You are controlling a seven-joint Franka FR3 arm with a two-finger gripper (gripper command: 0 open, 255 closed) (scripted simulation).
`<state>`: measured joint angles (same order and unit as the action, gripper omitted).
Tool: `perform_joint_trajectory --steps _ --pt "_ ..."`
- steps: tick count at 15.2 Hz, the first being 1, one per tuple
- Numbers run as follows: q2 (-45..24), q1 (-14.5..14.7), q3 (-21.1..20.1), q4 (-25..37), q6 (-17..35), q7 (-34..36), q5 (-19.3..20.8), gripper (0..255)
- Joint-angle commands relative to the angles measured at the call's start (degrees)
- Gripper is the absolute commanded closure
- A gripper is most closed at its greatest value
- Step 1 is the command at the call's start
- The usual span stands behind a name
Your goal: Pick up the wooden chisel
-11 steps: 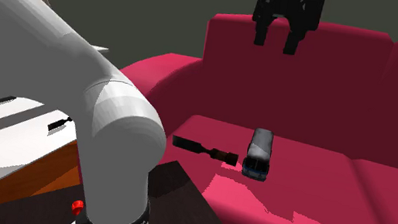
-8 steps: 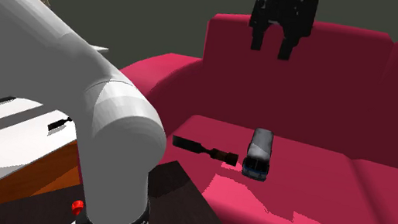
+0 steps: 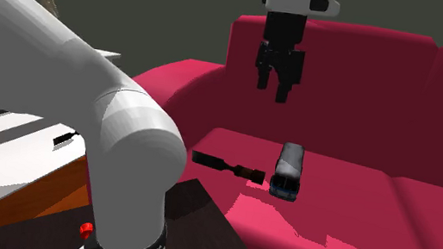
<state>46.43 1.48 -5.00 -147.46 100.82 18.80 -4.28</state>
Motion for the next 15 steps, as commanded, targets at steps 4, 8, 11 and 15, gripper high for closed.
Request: perform_joint_trajectory --steps 4,8,11,15 --pt "-3.02 1.18 -5.72 -5.58 10.14 6.95 -3.08 0" --pt "-7.93 1.95 -10.73 -8.62 19.16 12.73 -5.15 0" --pt "-13.19 1.94 -14.79 -9.75 26.29 17.37 -6.04 0" --pt "-22.08 0.60 -20.60 -9.66 35.93 24.58 -5.18 0"
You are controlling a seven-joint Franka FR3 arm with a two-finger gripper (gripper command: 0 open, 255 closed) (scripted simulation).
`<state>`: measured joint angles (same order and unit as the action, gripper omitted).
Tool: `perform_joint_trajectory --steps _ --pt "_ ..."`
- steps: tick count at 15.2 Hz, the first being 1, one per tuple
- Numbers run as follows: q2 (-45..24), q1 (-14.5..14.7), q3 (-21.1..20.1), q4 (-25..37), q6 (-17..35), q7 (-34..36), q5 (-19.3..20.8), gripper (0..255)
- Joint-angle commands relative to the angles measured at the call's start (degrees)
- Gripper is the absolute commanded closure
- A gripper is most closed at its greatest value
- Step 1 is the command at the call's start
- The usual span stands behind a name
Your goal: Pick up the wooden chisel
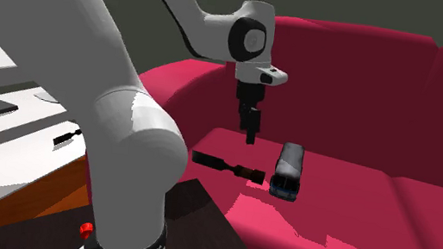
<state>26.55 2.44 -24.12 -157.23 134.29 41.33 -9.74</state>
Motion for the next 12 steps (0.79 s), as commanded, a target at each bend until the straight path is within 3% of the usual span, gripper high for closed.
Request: perform_joint_trajectory --steps 1,4,6,9,10,12 --pt "-4.70 -1.04 -3.05 0.41 4.83 4.19 1.10 0" --pt "-12.85 -4.14 -7.98 1.98 11.52 12.10 5.99 0" --pt "-18.85 -7.09 -11.30 3.63 15.34 19.37 12.32 0" --pt "-29.02 -10.46 -13.89 7.40 18.93 34.55 28.07 0" --pt "-32.52 -10.17 -13.23 9.06 19.34 40.07 34.02 0" --pt "-38.92 -6.86 -9.56 12.72 19.57 49.46 43.80 0"
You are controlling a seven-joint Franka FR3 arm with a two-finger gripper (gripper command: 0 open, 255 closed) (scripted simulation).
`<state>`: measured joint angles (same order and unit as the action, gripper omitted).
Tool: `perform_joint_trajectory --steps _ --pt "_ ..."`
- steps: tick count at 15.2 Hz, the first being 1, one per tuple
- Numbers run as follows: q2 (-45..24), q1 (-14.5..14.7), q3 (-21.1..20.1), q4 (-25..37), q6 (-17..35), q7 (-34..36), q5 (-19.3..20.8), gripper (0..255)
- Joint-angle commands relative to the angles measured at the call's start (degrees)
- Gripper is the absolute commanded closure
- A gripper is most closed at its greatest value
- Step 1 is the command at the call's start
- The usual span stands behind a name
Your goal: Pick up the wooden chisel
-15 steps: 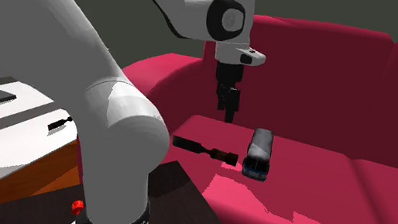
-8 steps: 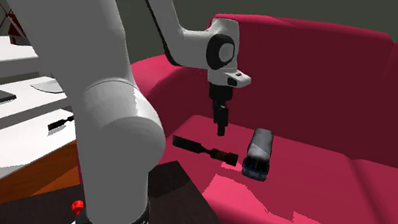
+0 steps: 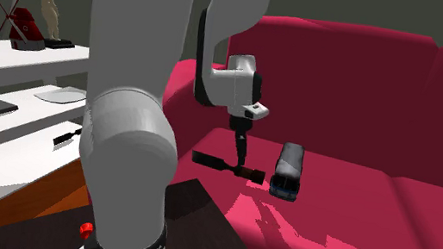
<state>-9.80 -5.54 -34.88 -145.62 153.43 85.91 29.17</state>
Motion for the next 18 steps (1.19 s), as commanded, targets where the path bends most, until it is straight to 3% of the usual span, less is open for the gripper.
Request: perform_joint_trajectory --steps 1,8,10,11,18 --pt "-3.95 2.51 2.59 2.03 0.50 6.69 6.61 0" --pt "-10.36 6.75 8.43 4.02 3.33 14.25 16.16 0" --pt "-10.87 7.13 8.93 4.21 3.56 14.84 16.87 0" --pt "-10.73 7.09 8.82 4.12 3.53 14.78 16.73 255" --pt "-10.77 7.10 8.83 4.16 3.52 14.78 16.75 255"
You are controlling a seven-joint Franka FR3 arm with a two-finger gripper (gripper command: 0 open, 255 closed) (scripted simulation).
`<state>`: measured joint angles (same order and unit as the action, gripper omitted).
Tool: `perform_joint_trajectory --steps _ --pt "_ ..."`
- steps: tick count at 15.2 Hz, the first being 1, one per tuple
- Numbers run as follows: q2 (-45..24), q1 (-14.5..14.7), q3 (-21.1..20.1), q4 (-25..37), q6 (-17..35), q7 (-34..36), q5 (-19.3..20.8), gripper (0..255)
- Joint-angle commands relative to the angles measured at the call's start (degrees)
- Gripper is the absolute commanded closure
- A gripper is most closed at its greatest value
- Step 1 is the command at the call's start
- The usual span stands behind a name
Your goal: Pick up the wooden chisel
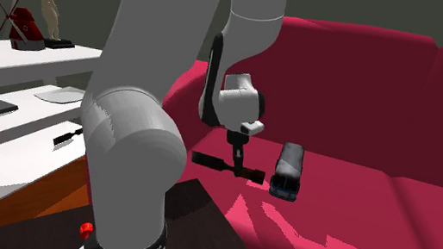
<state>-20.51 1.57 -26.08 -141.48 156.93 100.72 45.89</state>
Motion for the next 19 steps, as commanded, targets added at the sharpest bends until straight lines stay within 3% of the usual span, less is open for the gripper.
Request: perform_joint_trajectory --steps 1,6,17,19 --pt "-0.06 -0.01 0.03 0.03 0.02 -0.02 0.03 255" --pt "3.47 -2.44 -3.21 -1.19 -1.51 -4.16 -5.07 255" --pt "13.99 -7.71 -11.17 -3.31 -6.44 -17.00 -21.65 255" --pt "14.15 -7.69 -11.19 -3.33 -6.52 -17.20 -21.90 255"
